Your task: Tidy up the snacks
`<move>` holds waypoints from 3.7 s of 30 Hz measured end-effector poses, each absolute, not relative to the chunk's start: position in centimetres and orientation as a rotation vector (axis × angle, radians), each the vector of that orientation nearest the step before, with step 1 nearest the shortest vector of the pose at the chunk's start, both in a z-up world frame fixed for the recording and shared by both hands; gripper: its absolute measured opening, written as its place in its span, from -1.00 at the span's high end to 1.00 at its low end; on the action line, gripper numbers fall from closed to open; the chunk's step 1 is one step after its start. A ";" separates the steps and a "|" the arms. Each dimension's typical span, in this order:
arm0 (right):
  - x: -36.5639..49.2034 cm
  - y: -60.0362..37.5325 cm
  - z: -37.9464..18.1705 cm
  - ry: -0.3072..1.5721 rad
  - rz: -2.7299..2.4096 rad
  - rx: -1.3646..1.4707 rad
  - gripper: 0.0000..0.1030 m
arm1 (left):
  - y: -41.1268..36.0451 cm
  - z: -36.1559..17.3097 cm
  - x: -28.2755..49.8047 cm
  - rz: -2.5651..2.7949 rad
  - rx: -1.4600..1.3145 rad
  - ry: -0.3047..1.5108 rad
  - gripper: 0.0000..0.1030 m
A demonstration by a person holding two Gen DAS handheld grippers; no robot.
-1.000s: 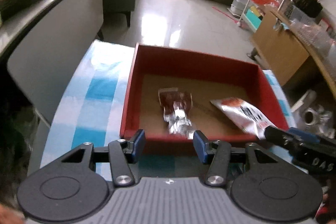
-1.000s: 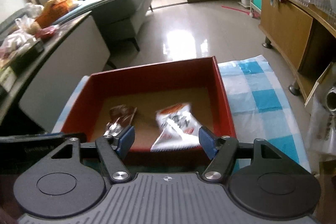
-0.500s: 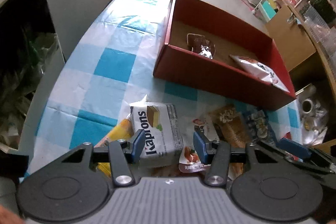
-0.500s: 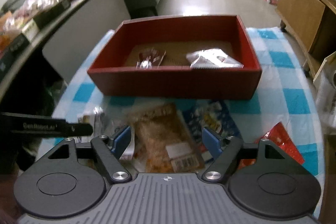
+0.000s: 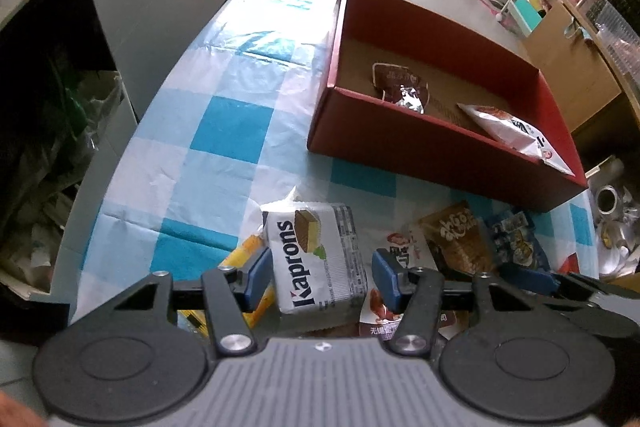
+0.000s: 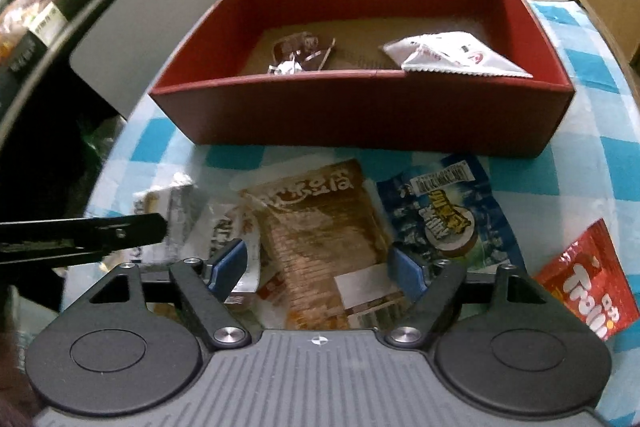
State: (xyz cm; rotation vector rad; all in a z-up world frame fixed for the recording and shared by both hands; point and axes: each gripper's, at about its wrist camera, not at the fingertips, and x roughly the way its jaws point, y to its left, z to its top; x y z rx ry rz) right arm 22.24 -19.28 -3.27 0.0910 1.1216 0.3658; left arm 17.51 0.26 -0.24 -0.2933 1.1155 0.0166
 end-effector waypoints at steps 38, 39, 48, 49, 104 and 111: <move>17.0 -20.0 -2.3 1.139 0.326 0.057 0.02 | 1.1 -0.7 17.7 0.008 -0.328 1.136 -0.05; 17.3 -20.0 -2.2 1.134 0.327 0.051 -0.01 | 0.9 -0.9 17.9 0.008 -0.325 1.137 -0.05; 18.6 -20.6 -4.2 1.167 0.303 0.038 -0.44 | -2.6 -2.2 19.2 0.018 -0.239 1.108 0.02; 18.5 -20.7 -4.1 1.166 0.302 0.045 -0.43 | -2.9 -2.2 19.2 0.006 -0.237 1.107 0.07; 16.0 -29.7 1.3 0.973 0.249 0.296 0.58 | -9.8 -0.9 17.4 -0.283 -0.301 1.149 0.22; 16.9 -30.4 -0.4 1.038 0.271 0.319 0.58 | -12.4 -3.1 18.1 -0.215 -0.342 1.158 0.25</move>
